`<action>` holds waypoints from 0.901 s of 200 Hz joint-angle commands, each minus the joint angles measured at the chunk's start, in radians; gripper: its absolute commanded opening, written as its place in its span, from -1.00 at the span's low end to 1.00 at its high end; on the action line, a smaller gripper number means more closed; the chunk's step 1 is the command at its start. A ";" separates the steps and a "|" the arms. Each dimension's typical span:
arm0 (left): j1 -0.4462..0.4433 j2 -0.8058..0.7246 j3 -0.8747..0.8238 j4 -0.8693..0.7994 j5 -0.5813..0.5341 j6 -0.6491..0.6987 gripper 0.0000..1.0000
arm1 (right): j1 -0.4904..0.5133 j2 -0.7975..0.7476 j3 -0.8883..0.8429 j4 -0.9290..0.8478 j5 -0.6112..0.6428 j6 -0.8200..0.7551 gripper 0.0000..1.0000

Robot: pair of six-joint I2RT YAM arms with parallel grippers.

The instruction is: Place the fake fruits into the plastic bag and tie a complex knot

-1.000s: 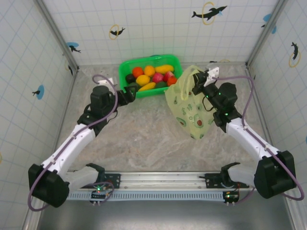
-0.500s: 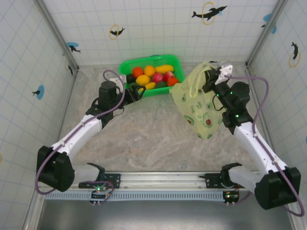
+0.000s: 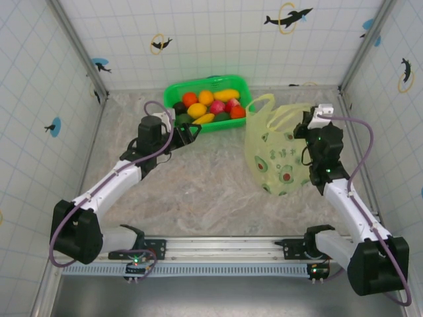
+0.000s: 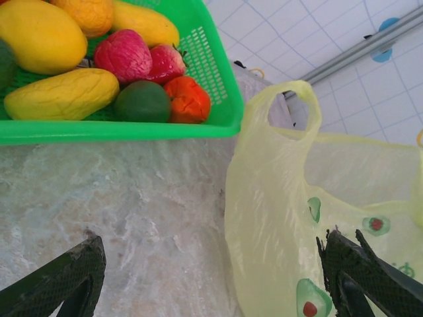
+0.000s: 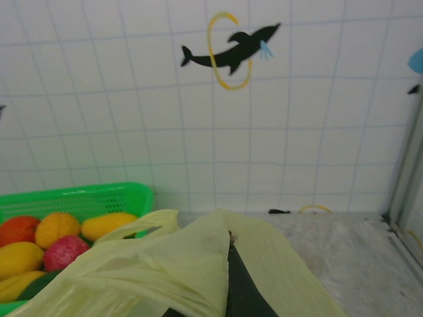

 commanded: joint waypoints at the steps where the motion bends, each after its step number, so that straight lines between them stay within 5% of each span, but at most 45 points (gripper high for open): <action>1: -0.006 -0.010 0.073 -0.018 -0.025 0.038 0.74 | 0.001 -0.005 0.026 0.233 -0.184 0.007 -0.96; 38: -0.006 0.020 0.178 -0.020 0.024 0.064 0.85 | 0.023 0.077 0.121 0.299 -0.508 0.003 -0.95; 61: -0.006 0.035 0.211 0.005 0.038 0.056 0.90 | 0.073 0.093 0.138 0.304 -0.590 -0.067 -0.96; 125: -0.004 0.177 0.264 0.111 0.111 0.010 0.95 | 0.231 0.092 0.072 0.305 -0.618 -0.206 -0.94; 180: 0.014 0.196 0.199 0.064 0.042 -0.014 0.92 | 0.365 0.057 -0.005 0.277 -0.563 -0.333 -0.93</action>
